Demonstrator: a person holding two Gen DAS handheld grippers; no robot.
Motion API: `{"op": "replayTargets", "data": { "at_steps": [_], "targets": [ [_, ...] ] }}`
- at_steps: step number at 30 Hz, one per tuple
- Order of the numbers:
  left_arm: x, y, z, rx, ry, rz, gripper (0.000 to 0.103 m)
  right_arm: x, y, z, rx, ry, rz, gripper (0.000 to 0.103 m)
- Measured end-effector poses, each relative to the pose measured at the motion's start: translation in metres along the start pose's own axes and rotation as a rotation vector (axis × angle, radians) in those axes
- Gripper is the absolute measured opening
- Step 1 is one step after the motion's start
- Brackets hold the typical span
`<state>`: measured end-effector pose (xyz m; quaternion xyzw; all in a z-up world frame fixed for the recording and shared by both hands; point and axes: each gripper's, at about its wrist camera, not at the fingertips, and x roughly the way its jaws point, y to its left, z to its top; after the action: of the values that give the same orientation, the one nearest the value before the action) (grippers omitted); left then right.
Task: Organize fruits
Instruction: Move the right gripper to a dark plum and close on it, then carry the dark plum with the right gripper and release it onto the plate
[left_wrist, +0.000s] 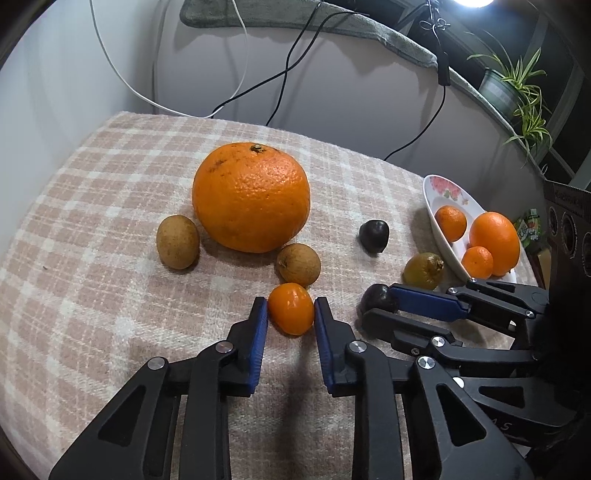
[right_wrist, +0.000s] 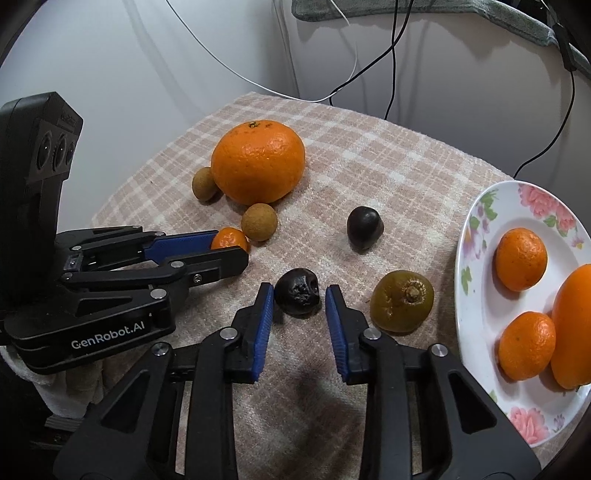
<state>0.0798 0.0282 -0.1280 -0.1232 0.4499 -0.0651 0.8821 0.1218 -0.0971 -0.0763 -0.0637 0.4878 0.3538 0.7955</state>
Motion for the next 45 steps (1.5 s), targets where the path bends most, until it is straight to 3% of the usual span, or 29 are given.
{"op": "replayTargets", "data": {
  "at_steps": [17,34,45],
  "targets": [
    [-0.021,-0.014,0.003,0.015,-0.042,-0.021,0.023,-0.037,-0.009,-0.004,0.027,-0.072,0.004,0.026],
    [-0.019,-0.07,0.021,0.088,-0.068,-0.101,0.023,-0.103,-0.067,-0.008,0.116,-0.188,-0.078,0.026],
    [-0.011,-0.097,0.03,0.122,-0.069,-0.138,0.023,-0.122,-0.101,-0.007,0.158,-0.221,-0.129,0.025]
  ]
}}
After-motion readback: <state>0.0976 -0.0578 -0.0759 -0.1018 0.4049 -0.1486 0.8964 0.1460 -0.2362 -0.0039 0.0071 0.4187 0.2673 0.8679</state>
